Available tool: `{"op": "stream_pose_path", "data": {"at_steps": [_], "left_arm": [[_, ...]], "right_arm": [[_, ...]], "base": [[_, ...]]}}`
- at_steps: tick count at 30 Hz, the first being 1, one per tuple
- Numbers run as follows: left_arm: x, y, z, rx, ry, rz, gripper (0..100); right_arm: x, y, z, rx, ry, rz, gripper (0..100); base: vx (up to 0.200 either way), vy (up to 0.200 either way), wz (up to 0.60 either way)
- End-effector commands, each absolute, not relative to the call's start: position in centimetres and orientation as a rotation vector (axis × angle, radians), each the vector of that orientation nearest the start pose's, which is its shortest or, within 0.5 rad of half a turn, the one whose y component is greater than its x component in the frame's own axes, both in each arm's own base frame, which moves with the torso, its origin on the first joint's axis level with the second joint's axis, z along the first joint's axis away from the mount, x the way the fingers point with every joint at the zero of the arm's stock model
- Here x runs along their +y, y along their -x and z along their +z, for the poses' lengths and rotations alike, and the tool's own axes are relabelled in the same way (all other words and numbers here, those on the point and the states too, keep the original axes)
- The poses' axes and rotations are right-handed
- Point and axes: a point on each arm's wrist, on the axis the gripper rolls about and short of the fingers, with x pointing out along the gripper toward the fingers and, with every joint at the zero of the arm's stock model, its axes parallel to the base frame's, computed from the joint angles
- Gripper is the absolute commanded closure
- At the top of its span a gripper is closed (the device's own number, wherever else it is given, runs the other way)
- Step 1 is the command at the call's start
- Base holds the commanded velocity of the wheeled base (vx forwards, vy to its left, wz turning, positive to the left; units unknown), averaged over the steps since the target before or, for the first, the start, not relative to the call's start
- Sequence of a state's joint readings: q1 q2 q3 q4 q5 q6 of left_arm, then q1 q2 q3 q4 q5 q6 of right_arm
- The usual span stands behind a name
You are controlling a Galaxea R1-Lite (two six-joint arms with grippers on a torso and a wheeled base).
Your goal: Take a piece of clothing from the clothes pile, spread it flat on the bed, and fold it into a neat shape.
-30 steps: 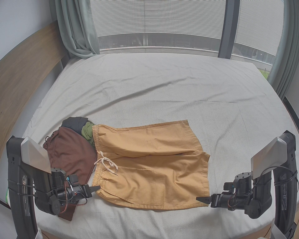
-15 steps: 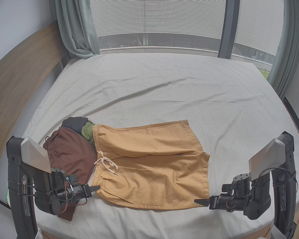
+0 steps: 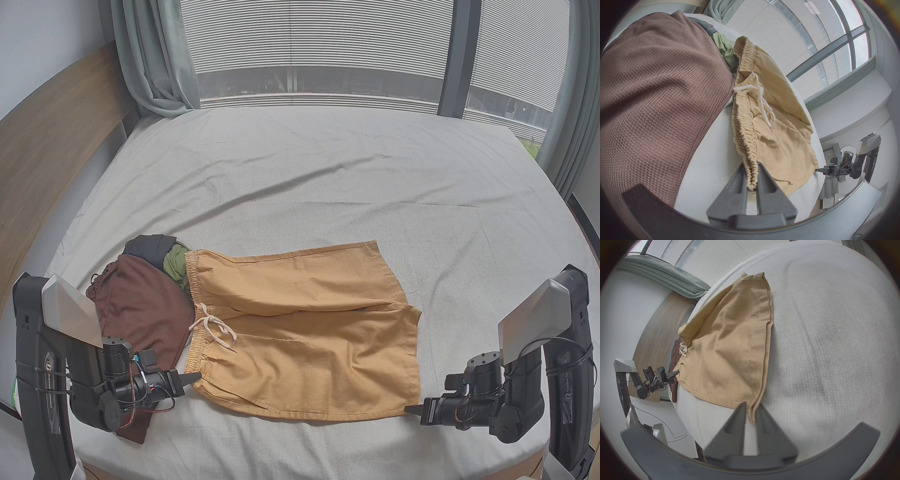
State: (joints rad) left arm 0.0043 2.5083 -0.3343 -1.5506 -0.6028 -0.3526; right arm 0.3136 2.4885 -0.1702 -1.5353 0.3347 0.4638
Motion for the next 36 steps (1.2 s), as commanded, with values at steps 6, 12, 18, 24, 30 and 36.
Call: {"op": "stream_pose_path", "data": {"at_steps": [6, 12, 18, 24, 30, 36], "left_arm": [[-1.1, -27.7, -6.6, 0.731, 0.535, -0.470, 100], [-0.5, -26.1, -5.4, 0.752, 0.568, -0.494, 100], [0.1, -24.7, -4.8, 0.767, 0.565, -0.502, 100], [0.4, -22.6, -5.6, 0.819, 0.473, -0.520, 100], [0.6, -21.7, -5.9, 0.841, 0.426, -0.532, 100], [0.7, -20.9, -6.2, 0.860, 0.389, -0.542, 100]], "right_arm": [[8.1, -22.5, -6.5, 0.942, -0.427, 0.414, 100], [7.6, -21.1, -5.8, 0.962, -0.370, 0.448, 100], [7.3, -20.5, -5.6, 0.982, -0.359, 0.467, 100], [7.1, -19.9, -5.4, 0.996, -0.344, 0.471, 100], [7.0, -19.6, -5.4, 1.003, -0.330, 0.480, 100], [7.0, -19.6, -5.4, 1.007, -0.329, 0.480, 100]], "base": [[0.000, 0.000, 0.00], [0.000, 0.000, 0.00], [0.000, 0.000, 0.00], [0.000, 0.000, 0.00], [0.000, 0.000, 0.00], [0.000, 0.000, 0.00]]}}
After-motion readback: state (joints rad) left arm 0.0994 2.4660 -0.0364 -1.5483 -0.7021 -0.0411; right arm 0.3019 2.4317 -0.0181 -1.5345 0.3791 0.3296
